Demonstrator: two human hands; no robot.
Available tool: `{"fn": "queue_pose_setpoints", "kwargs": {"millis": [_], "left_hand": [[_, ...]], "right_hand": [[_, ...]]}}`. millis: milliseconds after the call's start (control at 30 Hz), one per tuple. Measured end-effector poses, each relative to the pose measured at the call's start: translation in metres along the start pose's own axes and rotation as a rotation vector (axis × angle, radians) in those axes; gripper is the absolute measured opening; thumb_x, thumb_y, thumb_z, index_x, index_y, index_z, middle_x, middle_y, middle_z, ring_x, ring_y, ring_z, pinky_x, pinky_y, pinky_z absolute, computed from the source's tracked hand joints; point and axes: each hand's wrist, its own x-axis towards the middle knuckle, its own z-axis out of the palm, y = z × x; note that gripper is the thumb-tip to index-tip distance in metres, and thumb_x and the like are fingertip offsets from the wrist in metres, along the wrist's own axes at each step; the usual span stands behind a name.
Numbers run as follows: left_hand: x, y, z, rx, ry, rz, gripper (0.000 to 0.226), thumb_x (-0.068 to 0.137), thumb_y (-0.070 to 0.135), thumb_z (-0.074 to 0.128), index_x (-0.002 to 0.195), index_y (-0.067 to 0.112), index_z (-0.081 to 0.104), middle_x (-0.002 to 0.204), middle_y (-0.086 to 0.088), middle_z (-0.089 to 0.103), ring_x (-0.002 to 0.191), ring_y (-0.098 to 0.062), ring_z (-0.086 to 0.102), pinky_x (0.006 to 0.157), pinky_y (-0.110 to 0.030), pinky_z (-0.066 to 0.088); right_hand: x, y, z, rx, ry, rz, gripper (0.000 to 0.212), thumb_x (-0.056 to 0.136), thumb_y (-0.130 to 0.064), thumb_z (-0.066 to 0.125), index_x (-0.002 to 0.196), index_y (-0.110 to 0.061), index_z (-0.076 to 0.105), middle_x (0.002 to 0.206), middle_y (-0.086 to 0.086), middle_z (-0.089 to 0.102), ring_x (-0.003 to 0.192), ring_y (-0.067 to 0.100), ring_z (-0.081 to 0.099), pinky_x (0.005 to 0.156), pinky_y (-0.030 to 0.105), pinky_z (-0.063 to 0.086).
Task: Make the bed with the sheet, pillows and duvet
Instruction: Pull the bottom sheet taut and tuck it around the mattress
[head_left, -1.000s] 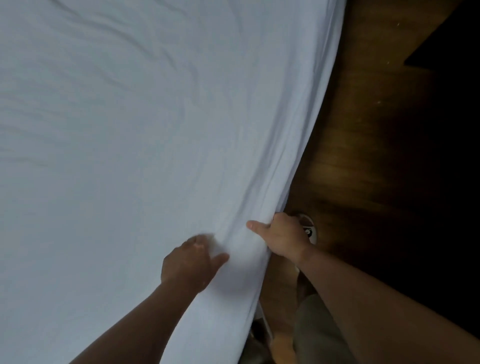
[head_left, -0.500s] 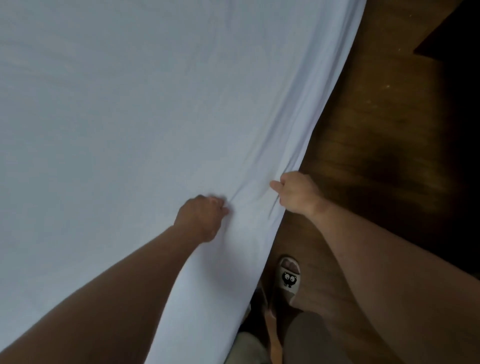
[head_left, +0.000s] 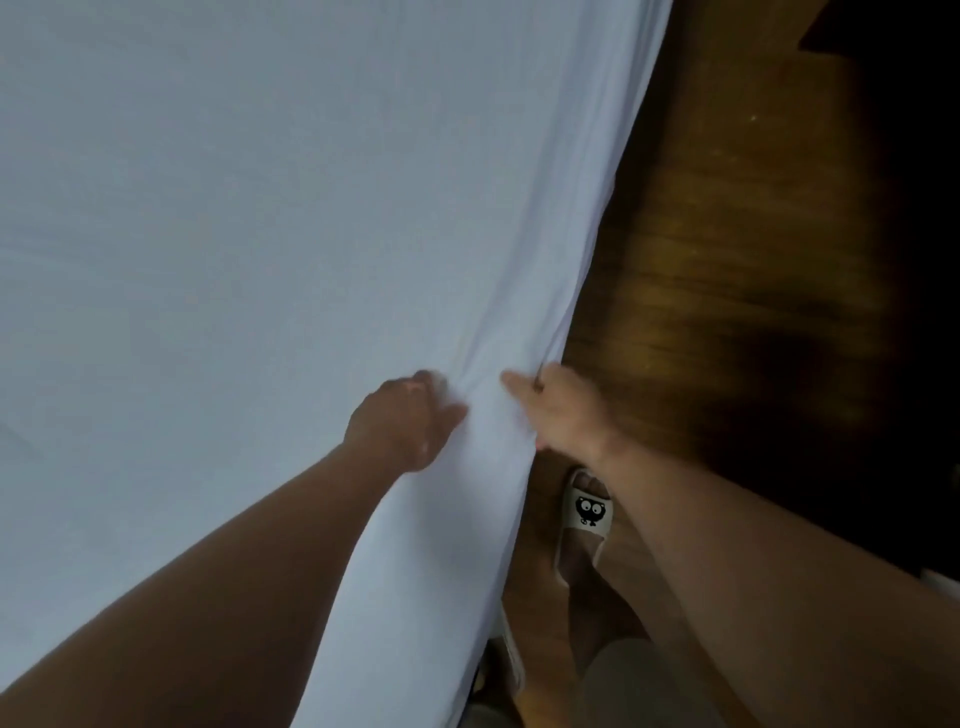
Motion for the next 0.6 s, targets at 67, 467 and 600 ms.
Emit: {"fn": "queue_pose_setpoints", "kwargs": {"millis": [67,467,600], "left_hand": [[-0.043,-0.028,0.021,0.078,-0.061,-0.142,0.072,0.088,0.075,0.042,0.135,0.02,0.045,0.132,-0.006,0.058,0.118,-0.03,0.059,0.095,-0.039,0.048],[-0.103,-0.08,0.101,0.114,0.076,-0.015,0.036,0.103,0.046,0.038,0.116,0.025,0.065,0.118,-0.007,0.068,0.106,-0.033,0.065,0.088,-0.034,0.048],[-0.109,-0.084,0.099,0.116,0.074,0.086,0.037,0.104,0.039,0.035,0.071,0.023,0.041,0.088,-0.003,0.065,0.081,-0.029,0.059,0.069,-0.032,0.039]], "right_hand": [[-0.031,0.009,0.04,-0.171,-0.046,0.0,0.065,0.075,-0.082,0.046,0.084,-0.019,0.059,0.088,0.004,0.07,0.081,0.025,0.069,0.066,0.03,0.051],[-0.061,0.021,0.119,-0.31,0.055,-0.061,0.042,0.099,-0.045,0.042,0.098,-0.009,0.065,0.091,0.014,0.069,0.085,0.034,0.069,0.08,0.046,0.059],[-0.065,0.03,0.108,-0.334,0.09,-0.127,0.04,0.098,-0.046,0.044,0.077,-0.015,0.06,0.077,0.007,0.064,0.077,0.029,0.065,0.074,0.042,0.056]]}}
